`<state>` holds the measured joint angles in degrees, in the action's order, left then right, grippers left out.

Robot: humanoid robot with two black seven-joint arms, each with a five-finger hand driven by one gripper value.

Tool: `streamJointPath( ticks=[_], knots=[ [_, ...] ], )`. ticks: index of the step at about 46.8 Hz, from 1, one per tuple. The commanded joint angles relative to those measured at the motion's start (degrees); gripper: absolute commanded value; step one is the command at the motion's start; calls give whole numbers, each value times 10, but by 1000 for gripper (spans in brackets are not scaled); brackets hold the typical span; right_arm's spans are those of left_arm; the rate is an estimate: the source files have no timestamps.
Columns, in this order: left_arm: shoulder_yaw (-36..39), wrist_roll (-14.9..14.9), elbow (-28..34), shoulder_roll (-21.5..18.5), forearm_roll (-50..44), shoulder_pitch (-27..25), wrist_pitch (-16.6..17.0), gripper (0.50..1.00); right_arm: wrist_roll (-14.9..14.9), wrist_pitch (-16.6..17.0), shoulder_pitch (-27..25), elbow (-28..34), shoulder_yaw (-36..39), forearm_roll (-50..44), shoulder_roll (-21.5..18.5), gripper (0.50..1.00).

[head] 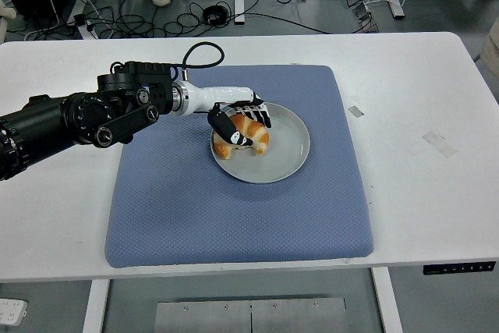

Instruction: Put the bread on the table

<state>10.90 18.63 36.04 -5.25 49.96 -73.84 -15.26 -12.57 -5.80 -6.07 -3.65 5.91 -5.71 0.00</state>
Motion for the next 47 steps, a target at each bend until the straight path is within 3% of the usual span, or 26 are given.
streamJointPath(
  ticks=[1, 5, 21, 31, 47],
  knots=[
    [-1, 0, 0, 0, 0, 0, 0, 601, 1, 0, 0, 0, 0, 0, 0, 1000],
    [-1, 0, -1, -1, 0, 0, 0, 569, 0, 0, 0, 0, 0, 0, 0, 1000],
    [-16, 0, -1, -11, -20, -21, 0, 564, 1, 0, 0, 0, 1, 0, 0, 1000],
    [-18, 0, -3, -48, -65, -51, 0, 567, 1, 0, 0, 0, 1, 0, 0, 1000],
    [-18, 0, -8, -112, -102, -30, 1, 572, 0, 0, 0, 0, 1, 0, 0, 1000]
  ],
)
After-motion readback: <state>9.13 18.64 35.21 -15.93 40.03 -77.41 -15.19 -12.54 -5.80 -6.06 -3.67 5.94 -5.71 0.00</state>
